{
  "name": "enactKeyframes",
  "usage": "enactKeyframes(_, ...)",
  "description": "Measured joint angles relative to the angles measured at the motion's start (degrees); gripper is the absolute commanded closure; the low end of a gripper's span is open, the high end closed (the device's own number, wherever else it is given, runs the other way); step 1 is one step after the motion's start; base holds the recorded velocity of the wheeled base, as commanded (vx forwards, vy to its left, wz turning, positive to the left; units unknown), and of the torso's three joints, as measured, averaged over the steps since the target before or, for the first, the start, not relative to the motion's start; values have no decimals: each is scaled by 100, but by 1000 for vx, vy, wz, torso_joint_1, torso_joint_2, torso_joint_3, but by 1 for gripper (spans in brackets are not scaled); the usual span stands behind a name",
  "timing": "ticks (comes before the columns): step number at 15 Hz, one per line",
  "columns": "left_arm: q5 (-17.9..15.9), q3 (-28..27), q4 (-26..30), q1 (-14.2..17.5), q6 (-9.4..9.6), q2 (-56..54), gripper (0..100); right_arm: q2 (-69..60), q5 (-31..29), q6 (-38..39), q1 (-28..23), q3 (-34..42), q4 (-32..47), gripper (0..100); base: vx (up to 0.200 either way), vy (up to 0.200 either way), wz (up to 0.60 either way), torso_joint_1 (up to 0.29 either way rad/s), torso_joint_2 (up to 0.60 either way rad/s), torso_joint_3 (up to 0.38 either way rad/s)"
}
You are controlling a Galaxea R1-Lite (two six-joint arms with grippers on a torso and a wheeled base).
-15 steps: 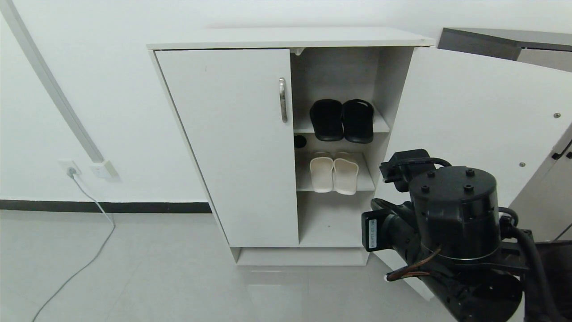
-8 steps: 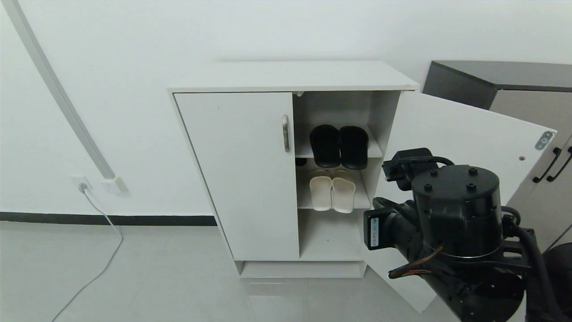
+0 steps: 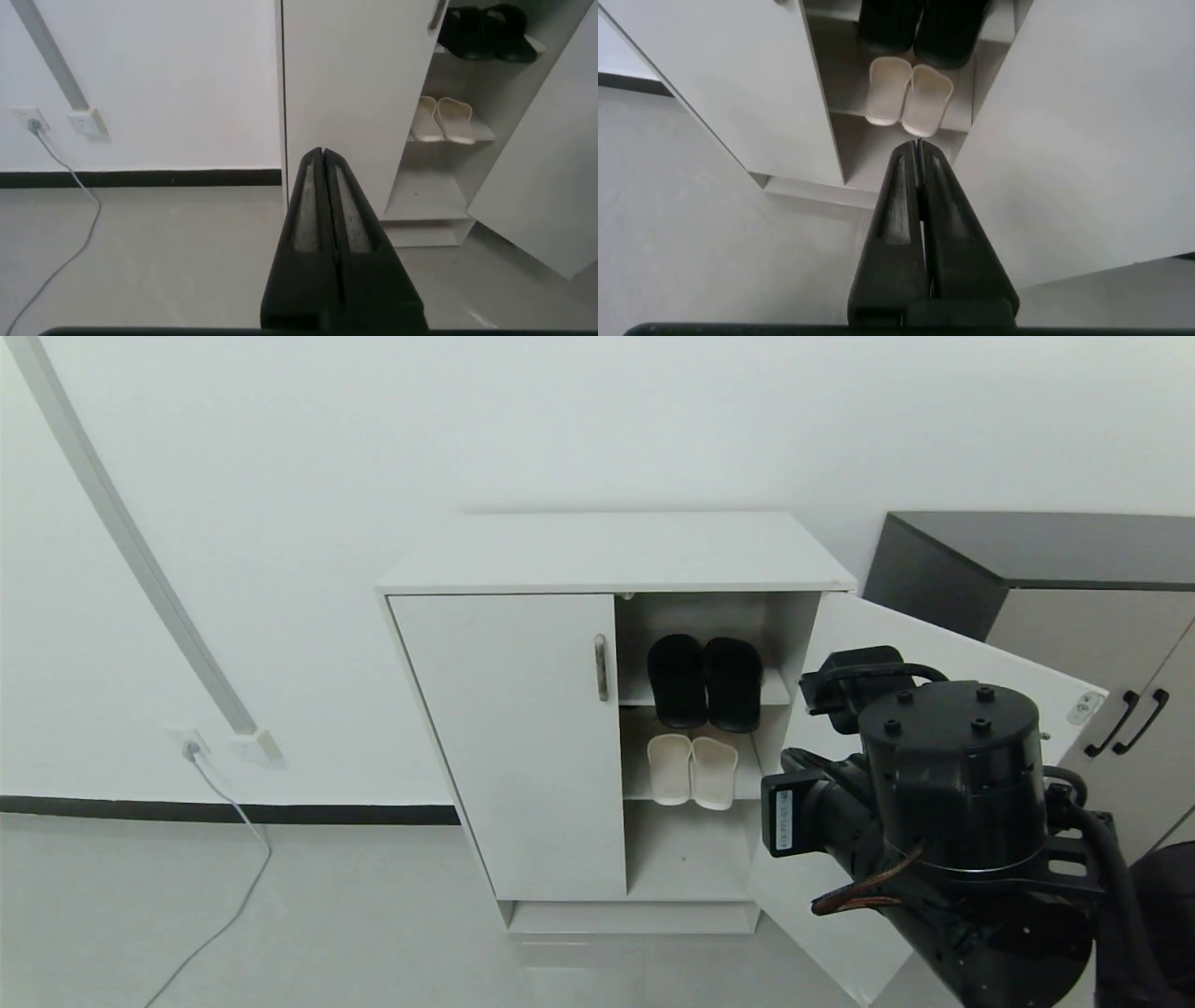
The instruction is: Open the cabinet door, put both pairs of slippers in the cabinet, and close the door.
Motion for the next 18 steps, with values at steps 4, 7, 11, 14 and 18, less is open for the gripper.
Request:
enactKeyframes(4,0,0,0,0,2,0,100,0,1,0,-6,0,-1,100,0,0,0,204,-515,-313)
enactKeyframes(7,0,0,-5,0,0,0,100,0,0,0,-6,-1,0,100,0,0,0,230,-535,-312)
enactKeyframes(11,0,0,-2,0,0,0,100,0,-2,0,-11,2,0,100,0,0,0,256,-565,-321)
enactKeyframes(14,0,0,-2,0,2,0,100,0,0,0,-9,30,-1,100,0,0,0,273,-613,-336)
enactKeyframes(18,0,0,-5,0,2,0,100,0,1,0,-11,44,-4,100,0,0,0,207,-455,-246)
